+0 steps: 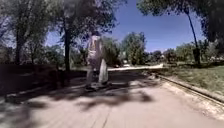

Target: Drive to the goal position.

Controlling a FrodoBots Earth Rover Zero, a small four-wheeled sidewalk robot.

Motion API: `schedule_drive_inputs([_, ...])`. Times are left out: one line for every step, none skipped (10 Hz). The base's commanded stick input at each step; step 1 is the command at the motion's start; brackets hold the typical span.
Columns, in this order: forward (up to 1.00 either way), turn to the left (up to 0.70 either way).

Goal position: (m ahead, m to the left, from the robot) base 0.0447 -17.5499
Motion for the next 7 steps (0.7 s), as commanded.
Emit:
schedule_drive_inputs([0.85,0.00])
schedule_drive_inputs([0.85,0.00])
schedule_drive_inputs([0.85,0.00])
schedule_drive_inputs([0.85,0.00])
schedule_drive_inputs([0.85,0.00])
schedule_drive_inputs([0.85,0.00])
schedule_drive_inputs([0.85,0.00])
